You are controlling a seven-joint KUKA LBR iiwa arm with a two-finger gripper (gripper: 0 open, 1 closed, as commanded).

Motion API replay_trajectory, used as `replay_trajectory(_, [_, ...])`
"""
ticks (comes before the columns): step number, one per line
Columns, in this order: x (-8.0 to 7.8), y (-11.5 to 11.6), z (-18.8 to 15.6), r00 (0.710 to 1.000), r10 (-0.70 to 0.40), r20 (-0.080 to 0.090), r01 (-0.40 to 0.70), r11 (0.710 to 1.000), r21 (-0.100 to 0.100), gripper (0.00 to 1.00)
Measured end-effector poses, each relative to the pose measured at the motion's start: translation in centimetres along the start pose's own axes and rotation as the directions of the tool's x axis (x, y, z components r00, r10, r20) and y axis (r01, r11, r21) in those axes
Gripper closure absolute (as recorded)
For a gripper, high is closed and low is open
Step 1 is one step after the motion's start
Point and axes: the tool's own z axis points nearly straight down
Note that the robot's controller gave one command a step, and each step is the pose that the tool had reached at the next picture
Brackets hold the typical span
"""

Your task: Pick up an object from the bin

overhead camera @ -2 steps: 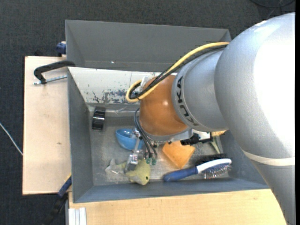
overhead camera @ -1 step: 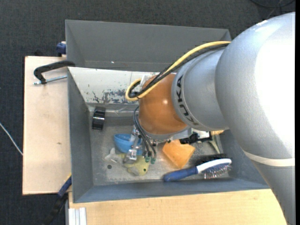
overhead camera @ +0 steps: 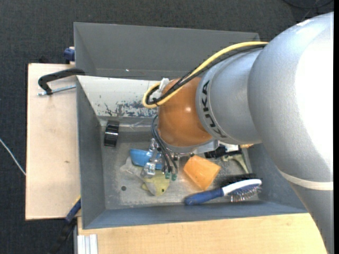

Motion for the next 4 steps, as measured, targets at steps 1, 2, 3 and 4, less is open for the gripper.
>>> replay_trajectory(1, [-0.2,0.1,-2.9,1.0,-0.001,-0.008,0.001,1.0,0.003,1.0])
replay_trajectory(2, [-0.3,0.3,-4.9,1.0,-0.001,-0.008,0.002,1.0,0.003,1.0])
replay_trajectory(3, [-0.6,0.4,-8.9,1.0,-0.002,-0.007,0.002,1.0,0.002,1.0])
replay_trajectory(4, [-0.7,0.5,-10.2,1.0,-0.003,-0.009,0.003,1.0,0.003,1.0])
